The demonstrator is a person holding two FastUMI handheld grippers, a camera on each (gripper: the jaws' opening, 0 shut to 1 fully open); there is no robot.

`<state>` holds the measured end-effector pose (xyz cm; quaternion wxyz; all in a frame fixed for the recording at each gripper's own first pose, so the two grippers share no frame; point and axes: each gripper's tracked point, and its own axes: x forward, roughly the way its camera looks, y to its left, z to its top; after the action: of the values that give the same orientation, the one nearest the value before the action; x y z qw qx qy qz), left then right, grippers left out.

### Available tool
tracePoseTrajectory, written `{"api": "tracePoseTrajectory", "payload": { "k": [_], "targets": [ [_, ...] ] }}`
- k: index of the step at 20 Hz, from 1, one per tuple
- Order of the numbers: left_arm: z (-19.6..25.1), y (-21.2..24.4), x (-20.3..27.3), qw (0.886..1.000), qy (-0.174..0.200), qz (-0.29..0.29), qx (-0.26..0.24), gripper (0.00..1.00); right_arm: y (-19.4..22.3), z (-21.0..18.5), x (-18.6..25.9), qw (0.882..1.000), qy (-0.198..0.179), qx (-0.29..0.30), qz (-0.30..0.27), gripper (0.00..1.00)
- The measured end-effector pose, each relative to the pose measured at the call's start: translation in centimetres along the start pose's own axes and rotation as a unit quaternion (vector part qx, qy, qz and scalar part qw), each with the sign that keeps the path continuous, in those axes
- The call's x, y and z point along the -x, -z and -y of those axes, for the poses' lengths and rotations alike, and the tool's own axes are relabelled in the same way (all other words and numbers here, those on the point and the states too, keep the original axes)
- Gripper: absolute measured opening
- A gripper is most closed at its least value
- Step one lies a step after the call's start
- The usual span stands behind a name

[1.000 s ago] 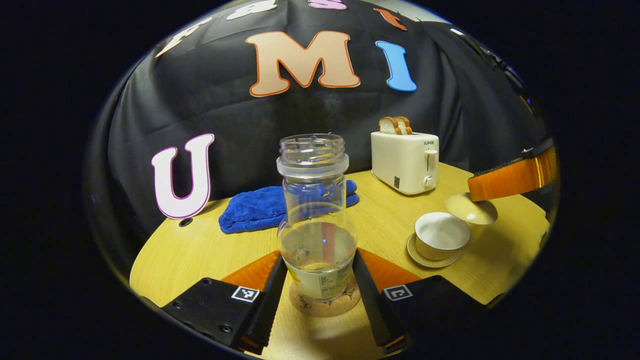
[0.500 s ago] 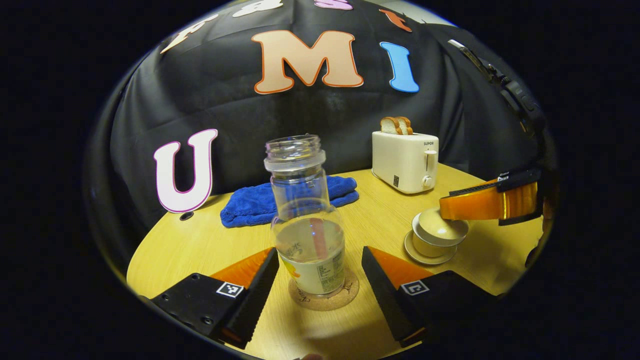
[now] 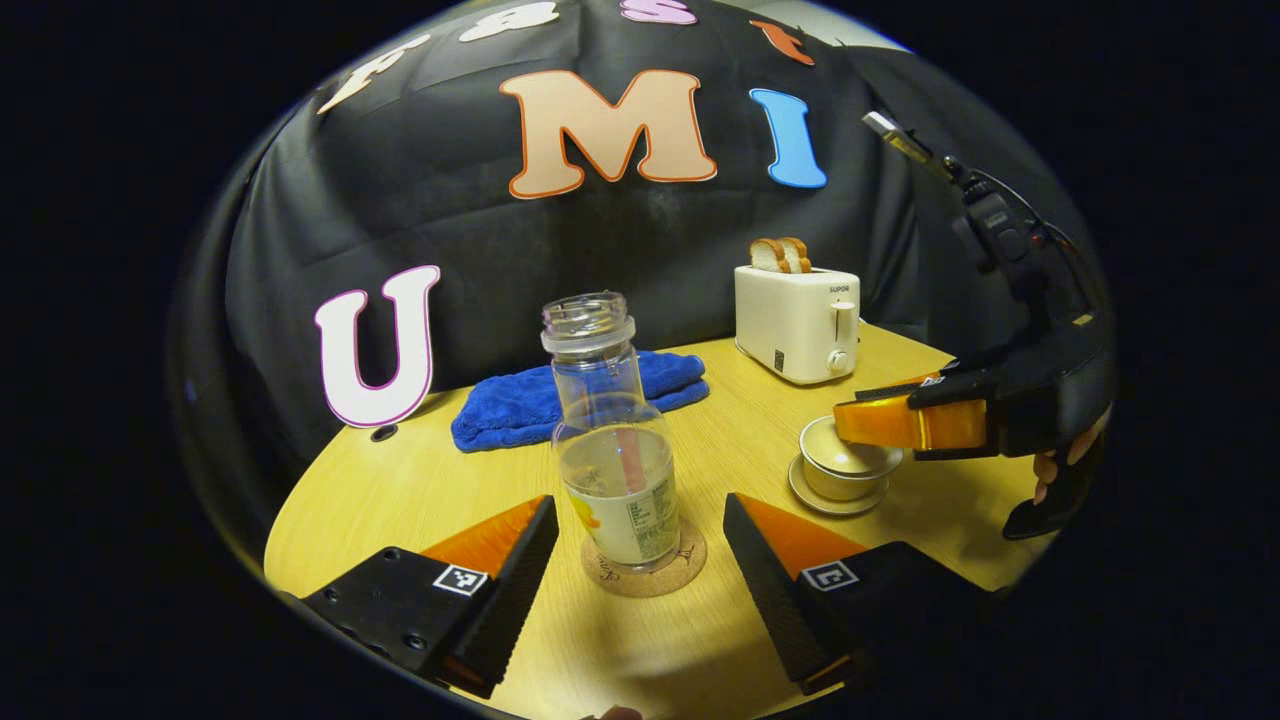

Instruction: Open the teacup lid with one hand, grasp the water bottle and pour water into the teacup with the other hand; after pouring, place the water bottle on the coaster and then close the teacup lid.

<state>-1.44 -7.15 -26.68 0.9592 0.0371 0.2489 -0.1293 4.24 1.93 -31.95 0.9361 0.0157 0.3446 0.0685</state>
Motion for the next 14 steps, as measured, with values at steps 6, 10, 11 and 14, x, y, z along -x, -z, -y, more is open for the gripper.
{"api": "tracePoseTrajectory", "payload": {
  "k": [6, 10, 11, 14],
  "targets": [
    [0.0, -1.3, 2.0, 1.000, 0.001, 0.008, -0.004, 0.97, 0.3, 0.1, 0.0, 1.000, -0.002, 0.005, 0.003, 0.29],
    [-0.5, -3.3, 3.1, 1.000, -0.005, 0.021, -0.013, 0.96, -0.6, 0.3, 1.1, 1.000, 0.000, -0.003, 0.014, 0.54],
    [-0.7, -4.2, 3.4, 0.999, -0.008, 0.028, -0.013, 0.97, -1.3, 0.4, 1.7, 1.000, 0.001, -0.002, 0.027, 0.63],
    [-1.2, -6.8, 4.4, 0.998, -0.016, 0.052, -0.006, 0.96, -3.8, 0.5, 4.4, 0.997, 0.009, 0.010, 0.070, 0.87]
  ]
}}
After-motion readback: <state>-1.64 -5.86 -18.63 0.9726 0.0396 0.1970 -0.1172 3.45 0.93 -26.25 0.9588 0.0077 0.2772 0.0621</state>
